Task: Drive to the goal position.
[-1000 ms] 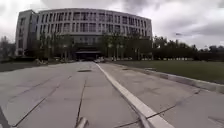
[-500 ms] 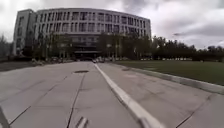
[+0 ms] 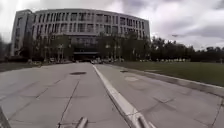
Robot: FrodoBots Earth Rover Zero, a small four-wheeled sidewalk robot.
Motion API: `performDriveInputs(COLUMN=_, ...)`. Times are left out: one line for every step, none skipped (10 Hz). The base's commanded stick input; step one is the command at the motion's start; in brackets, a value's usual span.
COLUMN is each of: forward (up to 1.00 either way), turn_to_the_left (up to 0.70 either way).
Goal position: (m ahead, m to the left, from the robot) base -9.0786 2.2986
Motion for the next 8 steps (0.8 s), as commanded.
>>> performDriveInputs(forward=0.7, turn_to_the_left=0.36)
performDriveInputs(forward=0.7, turn_to_the_left=0.36)
performDriveInputs(forward=0.7, turn_to_the_left=0.36)
performDriveInputs(forward=0.7, turn_to_the_left=0.21)
performDriveInputs(forward=0.7, turn_to_the_left=0.01)
performDriveInputs(forward=0.7, turn_to_the_left=0.01)
performDriveInputs(forward=0.7, turn_to_the_left=0.01)
performDriveInputs(forward=0.7, turn_to_the_left=0.01)
